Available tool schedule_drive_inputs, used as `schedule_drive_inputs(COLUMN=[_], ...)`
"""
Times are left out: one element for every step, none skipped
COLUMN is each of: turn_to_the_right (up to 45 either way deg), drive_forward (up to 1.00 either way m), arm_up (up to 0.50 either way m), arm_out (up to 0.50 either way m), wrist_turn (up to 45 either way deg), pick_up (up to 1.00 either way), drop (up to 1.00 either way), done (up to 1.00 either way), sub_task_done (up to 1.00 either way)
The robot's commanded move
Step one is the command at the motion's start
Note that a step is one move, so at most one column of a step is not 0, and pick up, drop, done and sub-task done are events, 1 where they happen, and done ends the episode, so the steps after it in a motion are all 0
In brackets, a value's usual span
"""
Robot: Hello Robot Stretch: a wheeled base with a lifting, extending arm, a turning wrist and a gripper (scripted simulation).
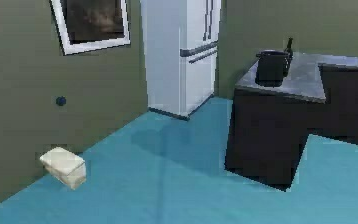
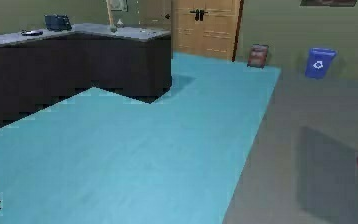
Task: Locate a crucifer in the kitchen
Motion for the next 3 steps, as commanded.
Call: schedule_drive_inputs(turn_to_the_right=[45.0, 39.0, 0.0], drive_forward=[0.00, 0.00, 1.00], arm_up=[0.00, 0.00, 0.00], arm_out=[0.00, 0.00, 0.00], wrist_turn=[0.0, 0.0, 0.0], pick_up=[0.00, 0.00, 0.00], drop=[0.00, 0.00, 0.00], done=[0.00, 0.00, 0.00], sub_task_done=[0.00, 0.00, 0.00])
